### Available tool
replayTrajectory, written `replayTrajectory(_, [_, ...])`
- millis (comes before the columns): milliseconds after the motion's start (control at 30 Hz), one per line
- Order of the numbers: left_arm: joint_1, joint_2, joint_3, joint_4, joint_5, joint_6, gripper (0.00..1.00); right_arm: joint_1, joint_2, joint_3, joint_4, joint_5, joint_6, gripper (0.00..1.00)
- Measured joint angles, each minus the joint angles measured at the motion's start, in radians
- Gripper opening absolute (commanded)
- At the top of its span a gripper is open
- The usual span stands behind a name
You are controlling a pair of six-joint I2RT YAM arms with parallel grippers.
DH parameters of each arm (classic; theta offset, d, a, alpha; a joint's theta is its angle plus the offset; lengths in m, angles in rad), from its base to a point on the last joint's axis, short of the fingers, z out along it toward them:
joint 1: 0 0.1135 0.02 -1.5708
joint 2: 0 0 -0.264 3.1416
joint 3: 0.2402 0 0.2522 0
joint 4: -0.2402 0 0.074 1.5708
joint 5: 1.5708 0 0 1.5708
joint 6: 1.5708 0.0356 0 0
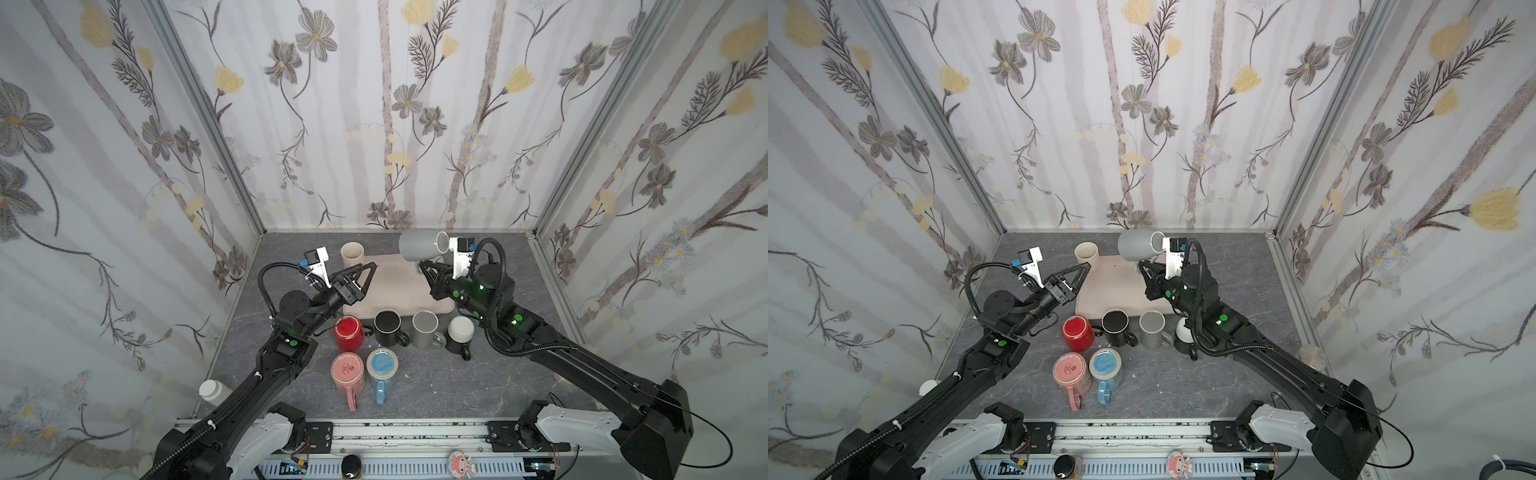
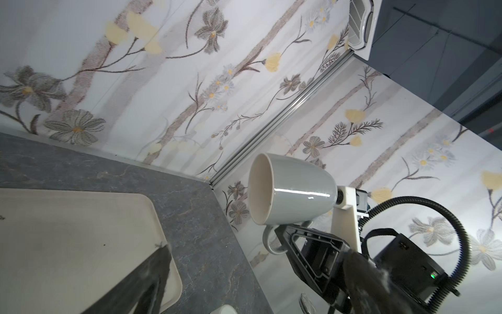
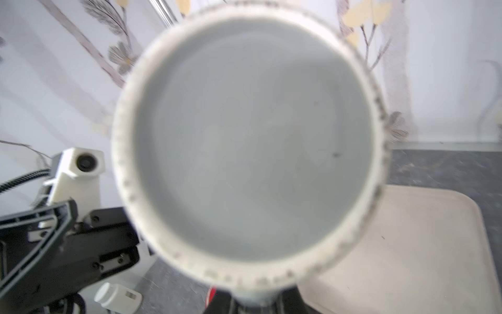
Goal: Turn the mug right side up
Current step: Place the mug on the tray.
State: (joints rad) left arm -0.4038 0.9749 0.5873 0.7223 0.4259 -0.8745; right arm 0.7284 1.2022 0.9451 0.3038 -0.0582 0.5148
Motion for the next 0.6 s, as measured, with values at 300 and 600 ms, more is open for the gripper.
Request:
replayTrajectory(300, [0.000, 0.071, 0.031, 0.165, 0.101, -0.047, 0.68, -0.017, 0.159, 0.031, 0.448, -0.321, 0.196, 0.00])
replayTrajectory(600, [-0.003, 0.127, 0.060, 0.338, 0.172, -0.119, 0.51, 0.027, 0.204, 0.040, 0.613, -0.443, 0.304, 0.00])
